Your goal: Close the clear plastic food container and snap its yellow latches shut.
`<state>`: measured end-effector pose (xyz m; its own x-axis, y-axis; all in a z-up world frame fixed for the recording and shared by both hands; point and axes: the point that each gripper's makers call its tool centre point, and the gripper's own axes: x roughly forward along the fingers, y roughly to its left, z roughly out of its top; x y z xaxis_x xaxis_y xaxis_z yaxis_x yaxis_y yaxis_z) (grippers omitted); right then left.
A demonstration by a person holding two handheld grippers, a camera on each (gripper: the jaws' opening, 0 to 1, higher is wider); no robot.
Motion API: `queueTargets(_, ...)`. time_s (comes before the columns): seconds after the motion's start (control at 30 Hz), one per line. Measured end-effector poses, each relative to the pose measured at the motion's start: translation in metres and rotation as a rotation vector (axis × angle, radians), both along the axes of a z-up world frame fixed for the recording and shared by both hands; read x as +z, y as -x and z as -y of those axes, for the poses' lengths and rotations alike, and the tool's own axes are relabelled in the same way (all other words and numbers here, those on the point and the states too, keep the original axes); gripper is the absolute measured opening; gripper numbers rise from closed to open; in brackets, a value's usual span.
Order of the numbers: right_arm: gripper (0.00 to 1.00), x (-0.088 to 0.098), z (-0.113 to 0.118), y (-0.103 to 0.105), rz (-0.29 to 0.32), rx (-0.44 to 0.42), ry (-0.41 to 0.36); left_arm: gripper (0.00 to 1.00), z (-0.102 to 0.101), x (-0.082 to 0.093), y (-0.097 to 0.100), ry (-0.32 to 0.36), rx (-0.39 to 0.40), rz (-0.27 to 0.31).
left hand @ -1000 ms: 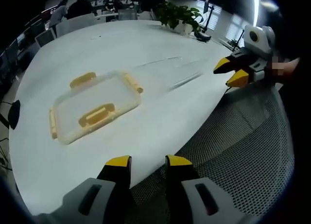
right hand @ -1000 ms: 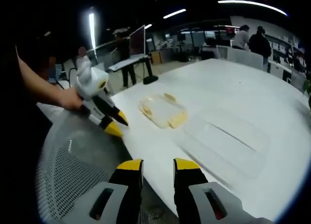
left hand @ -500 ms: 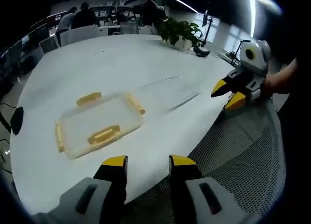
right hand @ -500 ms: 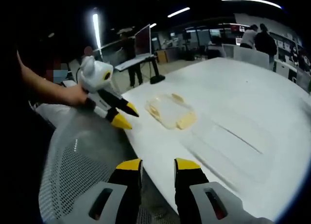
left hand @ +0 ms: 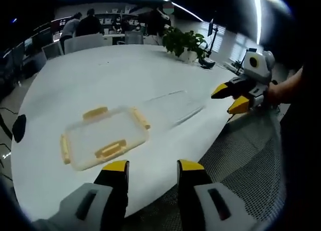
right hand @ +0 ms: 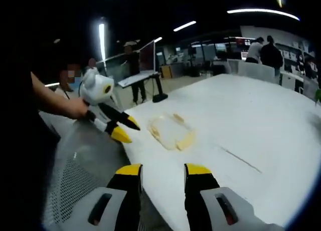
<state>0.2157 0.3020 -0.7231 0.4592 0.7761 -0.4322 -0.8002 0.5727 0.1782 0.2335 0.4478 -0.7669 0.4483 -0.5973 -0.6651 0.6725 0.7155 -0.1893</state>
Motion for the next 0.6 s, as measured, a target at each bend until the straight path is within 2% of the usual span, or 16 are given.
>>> queueTargets(0.17, 0.37, 0.002, -0.001, -0.006, 0.021, 0.002, -0.004, 0.41, -0.001, 0.004, -0.005, 0.027, 0.008, 0.006)
queueTargets(0.33, 0.42, 0.011, -0.004, -0.02, -0.007, -0.046, -0.046, 0.43, -0.003, 0.008, -0.007, 0.046, -0.001, 0.011)
queueTargets(0.6, 0.47, 0.015, -0.014, -0.03, 0.011, -0.063, -0.052, 0.45, -0.01, 0.015, -0.017, 0.055, -0.012, 0.014)
